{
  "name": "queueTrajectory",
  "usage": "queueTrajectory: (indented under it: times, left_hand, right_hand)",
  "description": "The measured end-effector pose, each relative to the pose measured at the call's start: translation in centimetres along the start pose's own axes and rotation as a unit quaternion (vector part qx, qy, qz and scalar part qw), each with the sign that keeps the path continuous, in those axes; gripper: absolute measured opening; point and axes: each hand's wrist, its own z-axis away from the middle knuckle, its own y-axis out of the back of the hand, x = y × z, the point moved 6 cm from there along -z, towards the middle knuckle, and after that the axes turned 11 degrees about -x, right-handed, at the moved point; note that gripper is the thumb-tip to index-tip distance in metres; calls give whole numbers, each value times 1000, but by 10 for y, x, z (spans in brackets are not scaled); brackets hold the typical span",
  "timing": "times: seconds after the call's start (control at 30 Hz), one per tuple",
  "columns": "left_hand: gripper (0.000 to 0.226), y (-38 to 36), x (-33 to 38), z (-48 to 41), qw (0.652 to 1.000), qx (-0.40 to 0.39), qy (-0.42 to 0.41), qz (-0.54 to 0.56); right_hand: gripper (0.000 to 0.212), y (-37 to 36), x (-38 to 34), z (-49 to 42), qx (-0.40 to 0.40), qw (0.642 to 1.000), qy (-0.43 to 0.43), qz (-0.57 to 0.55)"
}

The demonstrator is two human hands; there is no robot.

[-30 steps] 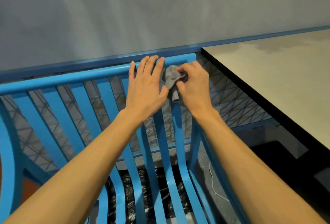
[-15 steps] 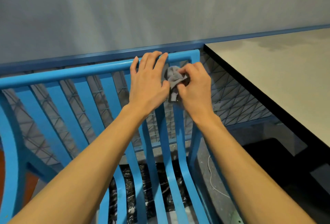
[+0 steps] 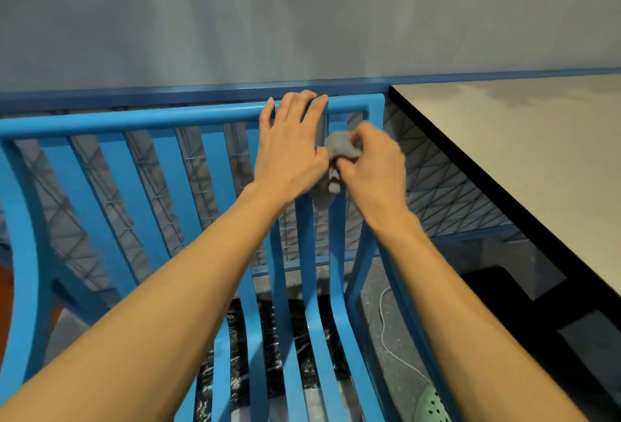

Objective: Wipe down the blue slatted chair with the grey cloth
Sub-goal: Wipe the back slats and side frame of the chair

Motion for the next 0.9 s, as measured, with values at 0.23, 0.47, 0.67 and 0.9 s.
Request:
queueTrajectory:
  times: [0.23, 0.47, 0.67, 0.9]
  left_hand:
    - [68, 2, 1, 0, 1000, -9, 0, 4]
    - [76, 4, 4, 1, 999, -20, 7, -37]
    - [81, -3, 1, 0, 995, -15, 8, -96]
    - [80, -9, 0, -1, 993, 5, 12, -115]
  right_hand:
    - [18, -25, 4, 4, -25, 999, -22, -17]
    - [23, -79, 35, 59, -84, 990, -110, 21]
    - [21, -110, 54, 86, -104, 985, -133, 37]
    - [17, -152, 91, 142, -160, 970, -180, 35]
